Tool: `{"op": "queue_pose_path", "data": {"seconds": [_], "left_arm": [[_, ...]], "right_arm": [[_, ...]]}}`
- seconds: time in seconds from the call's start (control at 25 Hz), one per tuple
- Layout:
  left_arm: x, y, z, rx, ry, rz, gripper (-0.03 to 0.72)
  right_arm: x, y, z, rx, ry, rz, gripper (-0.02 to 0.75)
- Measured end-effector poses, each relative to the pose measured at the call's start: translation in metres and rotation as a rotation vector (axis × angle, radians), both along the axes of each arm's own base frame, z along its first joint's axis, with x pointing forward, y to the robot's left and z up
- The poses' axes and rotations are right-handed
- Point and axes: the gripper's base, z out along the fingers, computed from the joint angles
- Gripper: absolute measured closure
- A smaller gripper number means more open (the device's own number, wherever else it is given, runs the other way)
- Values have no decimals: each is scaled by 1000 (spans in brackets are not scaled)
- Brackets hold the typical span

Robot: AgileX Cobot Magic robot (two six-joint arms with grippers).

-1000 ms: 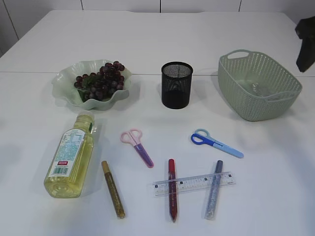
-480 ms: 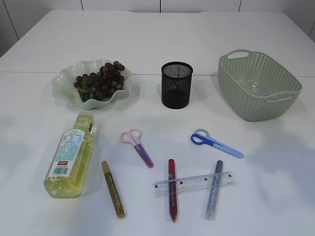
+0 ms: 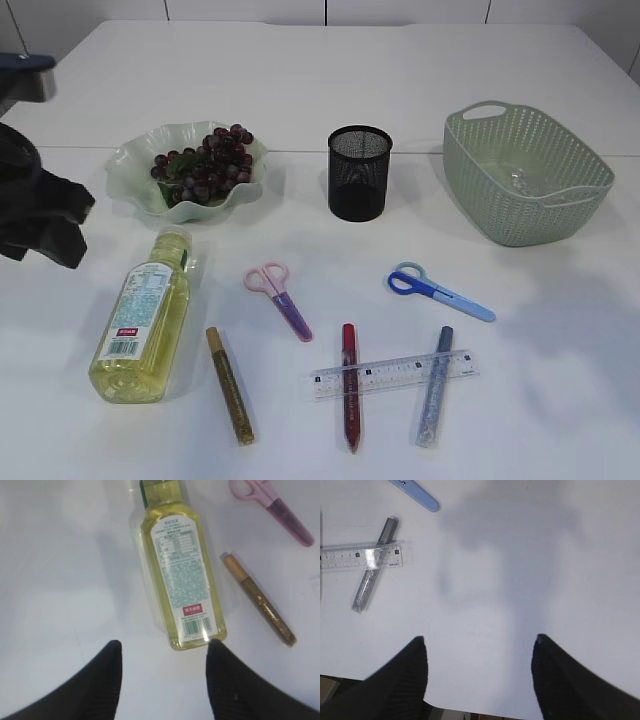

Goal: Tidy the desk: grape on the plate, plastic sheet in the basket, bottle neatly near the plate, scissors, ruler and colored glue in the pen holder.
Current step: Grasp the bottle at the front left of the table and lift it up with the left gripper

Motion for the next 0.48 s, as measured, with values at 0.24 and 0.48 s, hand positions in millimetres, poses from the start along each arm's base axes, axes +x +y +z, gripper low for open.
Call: {"op": "queue_pose_path", "data": {"seconds": [0.24,0.48], "left_arm": [[37,-20,-30,2,96,39,214],[57,-37,-47,-92,199,162,143]], "right_arm": [[1,1,0,6,-8,-1,225],[2,1,1,7,-22,-2,225]]}}
